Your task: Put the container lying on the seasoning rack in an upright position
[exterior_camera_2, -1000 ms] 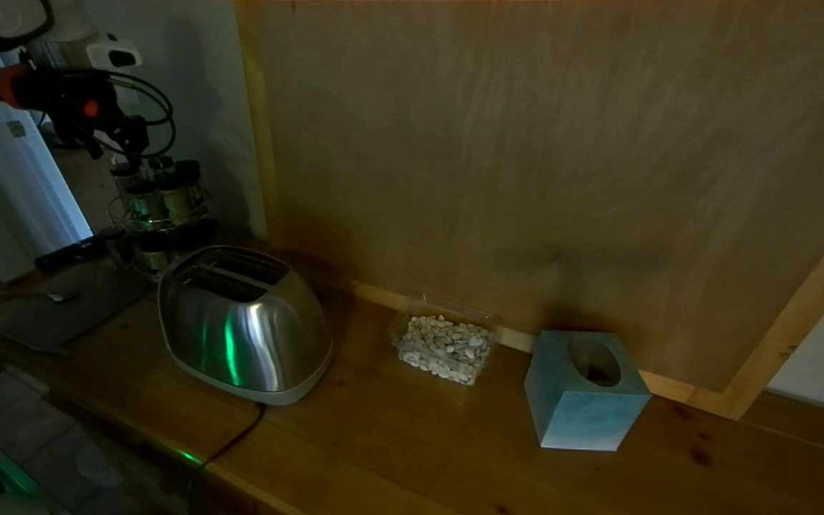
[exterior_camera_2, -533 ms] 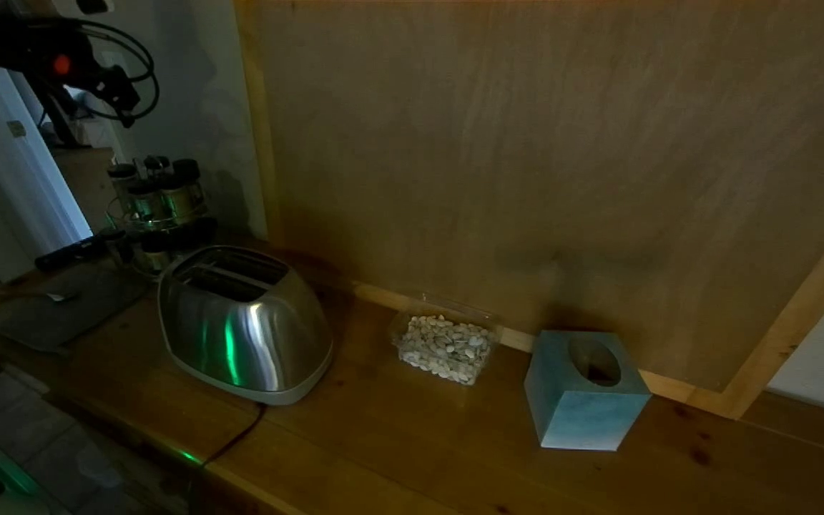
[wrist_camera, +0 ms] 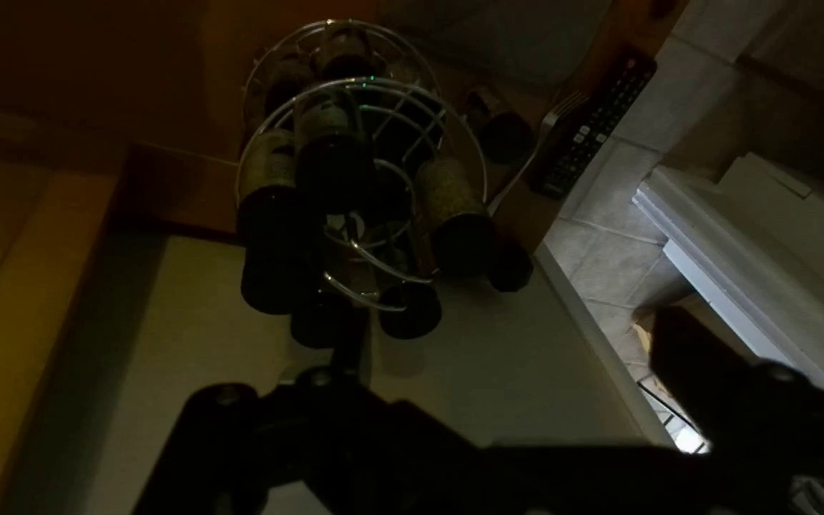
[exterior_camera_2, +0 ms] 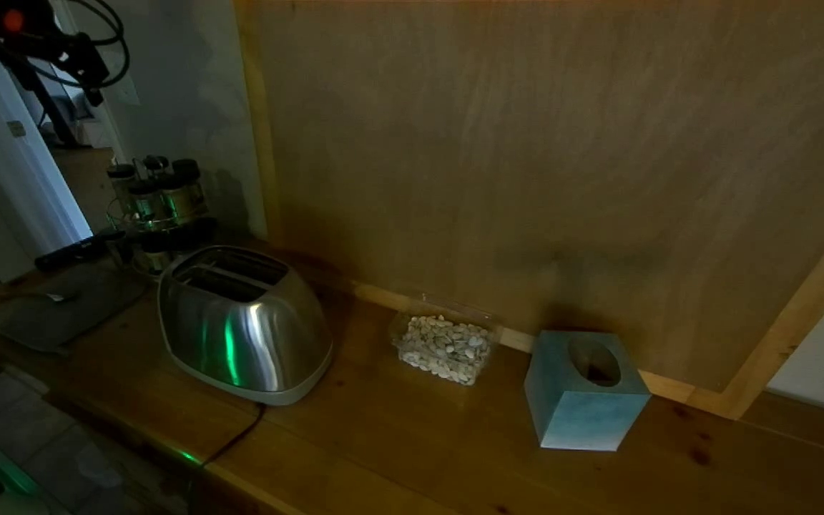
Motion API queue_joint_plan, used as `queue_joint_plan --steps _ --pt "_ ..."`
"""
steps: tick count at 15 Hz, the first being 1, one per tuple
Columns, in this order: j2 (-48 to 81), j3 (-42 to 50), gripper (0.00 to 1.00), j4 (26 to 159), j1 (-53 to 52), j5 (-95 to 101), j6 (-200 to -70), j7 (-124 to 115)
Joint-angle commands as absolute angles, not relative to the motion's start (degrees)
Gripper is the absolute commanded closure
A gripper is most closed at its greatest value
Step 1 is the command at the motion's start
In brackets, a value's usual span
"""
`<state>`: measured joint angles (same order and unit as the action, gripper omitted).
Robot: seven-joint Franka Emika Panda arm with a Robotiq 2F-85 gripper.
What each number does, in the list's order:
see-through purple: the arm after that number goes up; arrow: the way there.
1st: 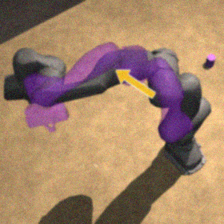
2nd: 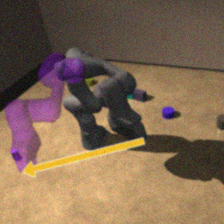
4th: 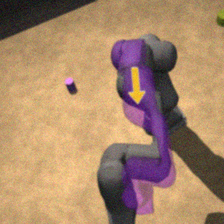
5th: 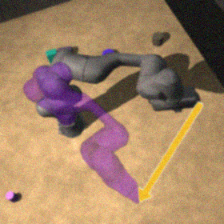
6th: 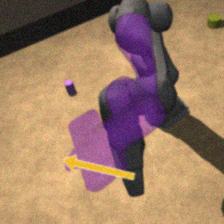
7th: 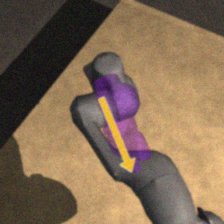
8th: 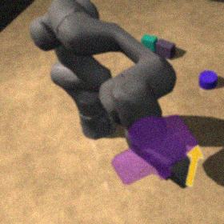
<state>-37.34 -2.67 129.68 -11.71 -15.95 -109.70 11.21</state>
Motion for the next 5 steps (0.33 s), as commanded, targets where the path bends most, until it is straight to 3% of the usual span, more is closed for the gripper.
queue_joint_plan --steps 1,5 --pt "-39.2 -2.6 0.0 128.0 -11.1 -13.0 -102.9 12.1" --pt "-39.3 -2.8 0.0 128.6 -11.3 -13.9 -103.2 11.8"
